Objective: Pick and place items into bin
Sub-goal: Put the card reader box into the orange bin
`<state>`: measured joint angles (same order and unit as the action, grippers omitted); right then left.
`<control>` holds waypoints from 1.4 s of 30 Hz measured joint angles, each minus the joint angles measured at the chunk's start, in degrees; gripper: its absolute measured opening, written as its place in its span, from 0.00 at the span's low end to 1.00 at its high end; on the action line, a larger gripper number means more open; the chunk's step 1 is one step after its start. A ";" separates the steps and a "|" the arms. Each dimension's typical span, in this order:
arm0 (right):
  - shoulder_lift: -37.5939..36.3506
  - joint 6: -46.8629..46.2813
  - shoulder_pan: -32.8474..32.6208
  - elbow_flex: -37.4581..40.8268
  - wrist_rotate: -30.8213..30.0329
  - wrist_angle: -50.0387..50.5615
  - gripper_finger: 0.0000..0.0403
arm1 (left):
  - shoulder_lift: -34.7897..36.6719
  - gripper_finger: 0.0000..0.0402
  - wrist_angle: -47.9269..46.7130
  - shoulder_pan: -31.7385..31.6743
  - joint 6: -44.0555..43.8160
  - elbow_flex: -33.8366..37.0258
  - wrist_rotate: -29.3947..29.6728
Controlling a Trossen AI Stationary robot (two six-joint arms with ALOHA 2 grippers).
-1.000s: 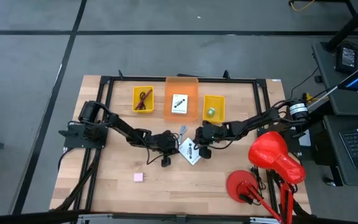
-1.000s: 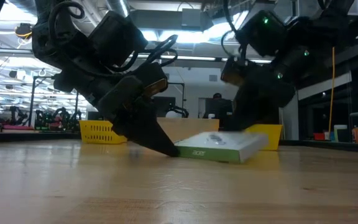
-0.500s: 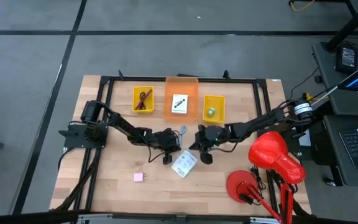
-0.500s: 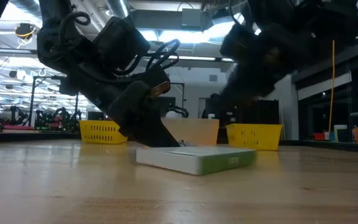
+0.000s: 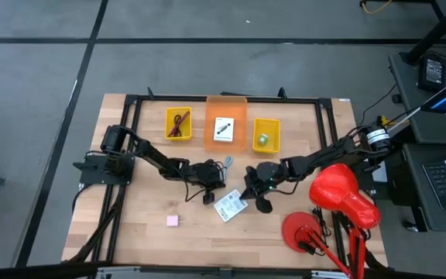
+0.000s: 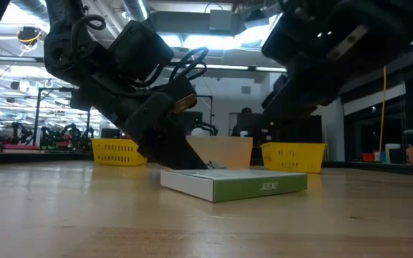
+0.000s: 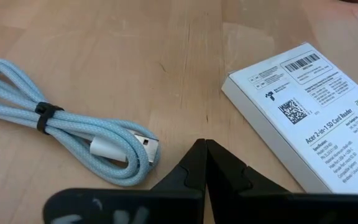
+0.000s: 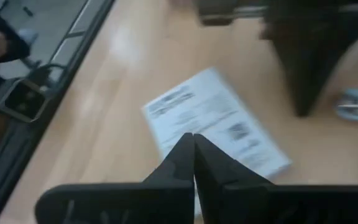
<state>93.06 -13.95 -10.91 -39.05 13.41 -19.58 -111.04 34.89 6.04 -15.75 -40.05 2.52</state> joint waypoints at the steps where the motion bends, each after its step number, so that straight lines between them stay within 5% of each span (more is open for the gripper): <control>1: 0.05 -0.44 -0.69 0.00 -0.01 -0.05 0.00 | 0.00 0.00 0.02 0.00 0.00 0.00 -0.02; 11: 8.89 -2.08 -4.84 -2.73 -1.69 -4.65 0.00 | 0.42 0.00 0.20 0.05 0.00 0.02 -0.39; 22: 16.69 -0.96 -8.15 -10.87 0.57 2.09 0.00 | 0.48 0.00 0.36 0.17 -0.01 0.04 -0.60; 34: 19.14 1.63 -4.68 -12.39 -2.59 2.34 0.00 | 1.56 0.00 -0.92 0.76 0.95 0.15 -3.98; 42: 19.12 5.18 -2.14 -12.37 -3.23 2.14 0.00 | 9.45 0.00 -9.92 0.17 5.59 0.17 0.41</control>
<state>112.18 -8.77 -13.05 -51.42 10.18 -17.44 -101.60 24.98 6.22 -10.16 -39.88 2.93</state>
